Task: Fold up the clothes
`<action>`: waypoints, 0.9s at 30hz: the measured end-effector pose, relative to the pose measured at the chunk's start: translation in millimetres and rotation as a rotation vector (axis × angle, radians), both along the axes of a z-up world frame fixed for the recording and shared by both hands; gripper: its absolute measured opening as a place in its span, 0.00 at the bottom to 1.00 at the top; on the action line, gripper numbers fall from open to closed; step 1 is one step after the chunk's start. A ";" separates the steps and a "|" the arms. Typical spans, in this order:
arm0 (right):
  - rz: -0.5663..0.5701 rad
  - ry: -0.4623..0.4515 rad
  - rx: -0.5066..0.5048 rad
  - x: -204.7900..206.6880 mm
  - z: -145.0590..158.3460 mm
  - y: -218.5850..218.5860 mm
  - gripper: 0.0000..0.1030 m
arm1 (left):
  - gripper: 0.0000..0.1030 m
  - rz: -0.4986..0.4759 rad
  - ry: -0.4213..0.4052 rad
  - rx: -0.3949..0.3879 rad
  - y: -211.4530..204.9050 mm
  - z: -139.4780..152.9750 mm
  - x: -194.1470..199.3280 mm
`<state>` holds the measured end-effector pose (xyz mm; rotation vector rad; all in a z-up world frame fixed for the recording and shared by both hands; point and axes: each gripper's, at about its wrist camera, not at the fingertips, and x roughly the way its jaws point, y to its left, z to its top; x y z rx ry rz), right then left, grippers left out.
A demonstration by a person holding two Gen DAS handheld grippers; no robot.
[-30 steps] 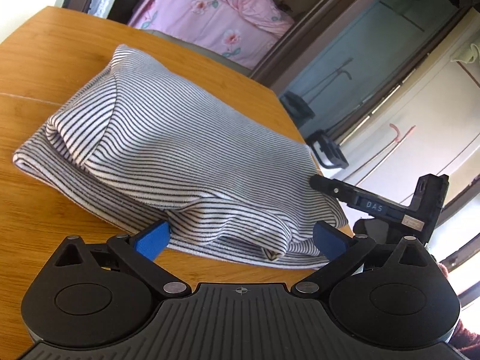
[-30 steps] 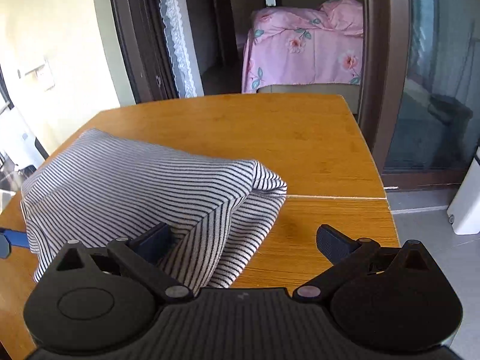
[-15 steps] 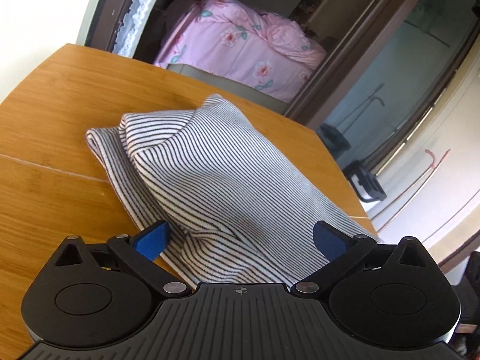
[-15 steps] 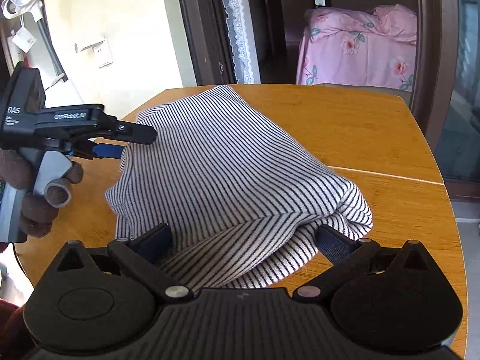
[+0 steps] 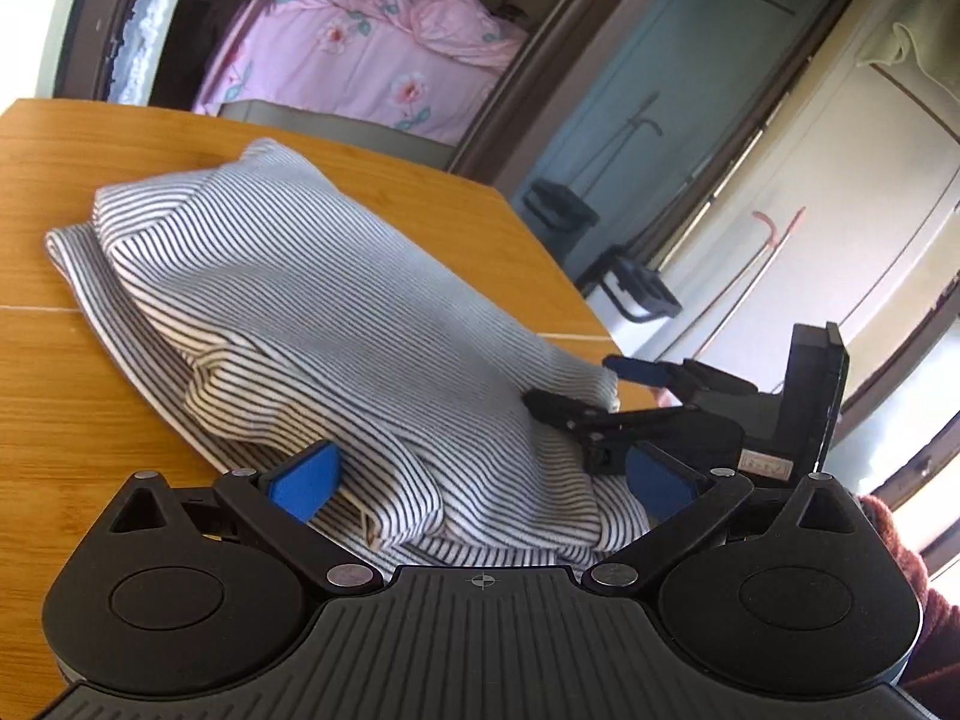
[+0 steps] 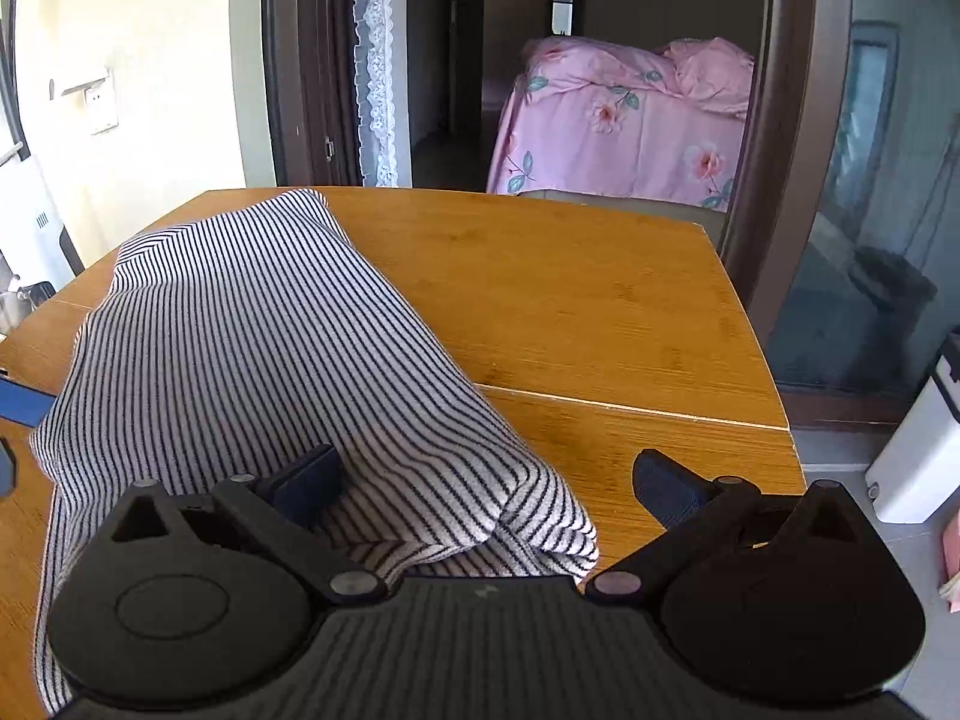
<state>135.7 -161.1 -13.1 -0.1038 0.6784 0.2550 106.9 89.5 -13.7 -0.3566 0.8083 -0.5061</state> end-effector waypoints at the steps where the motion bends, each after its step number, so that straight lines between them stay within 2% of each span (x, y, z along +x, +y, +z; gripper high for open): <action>1: -0.003 0.002 0.004 -2.8 0.0 -0.5 1.00 | 1.00 0.004 0.016 0.017 -2.9 -6.1 2.5; 5: -0.011 0.019 0.025 -13.9 -0.2 -3.0 1.00 | 1.00 0.022 -0.003 0.016 3.0 -13.3 8.3; 10: 0.006 0.098 0.120 -29.5 -2.0 -3.4 1.00 | 1.00 0.054 -0.018 0.031 11.2 -14.8 19.8; 19: 0.039 0.095 0.134 -42.0 -2.1 12.4 1.00 | 1.00 0.102 -0.040 0.040 23.9 -17.9 34.3; 24: 0.047 0.098 0.126 -41.9 -1.5 11.9 1.00 | 1.00 0.089 -0.069 0.105 14.1 -17.3 27.1; 27: 0.052 0.093 0.156 -44.4 -0.6 8.1 1.00 | 1.00 0.086 -0.083 0.162 7.9 -15.2 20.0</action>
